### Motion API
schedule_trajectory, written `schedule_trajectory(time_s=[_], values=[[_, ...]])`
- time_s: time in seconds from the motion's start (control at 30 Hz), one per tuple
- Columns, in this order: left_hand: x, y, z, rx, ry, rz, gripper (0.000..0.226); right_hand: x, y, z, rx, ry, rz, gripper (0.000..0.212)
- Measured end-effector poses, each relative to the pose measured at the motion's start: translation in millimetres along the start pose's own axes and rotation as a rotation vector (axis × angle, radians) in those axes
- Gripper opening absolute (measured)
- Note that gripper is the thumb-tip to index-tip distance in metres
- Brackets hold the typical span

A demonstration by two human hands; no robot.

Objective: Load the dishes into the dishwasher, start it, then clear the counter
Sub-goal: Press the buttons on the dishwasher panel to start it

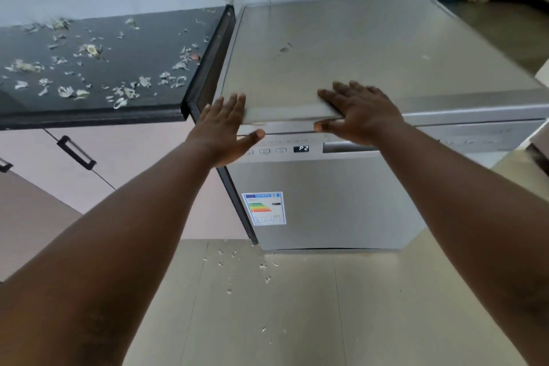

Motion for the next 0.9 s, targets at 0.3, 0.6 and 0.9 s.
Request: schedule_trajectory(time_s=[0.3,0.6,0.9], values=[[0,-1,0,0.067,0.044,0.007,0.084,1,3,-2,0.104,0.056,0.003,0.081],[1,-2,-4,0.106,0.076,-0.031,0.093,3,3,-1,0.251,0.111,-0.053,0.081],[3,-7,23,0.322,0.066,-0.127,0.092,29,14,11,0.400,0.223,-0.273,0.080]])
Point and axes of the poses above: each hand's wrist, its own y-axis away from the middle knuckle, its own z-axis out of the back of the hand, x = y × z, the point moved 7 cm from there along -y, towards the middle knuckle, and after that the axes turned 13 degrees about -z, right-handed, at the moved point
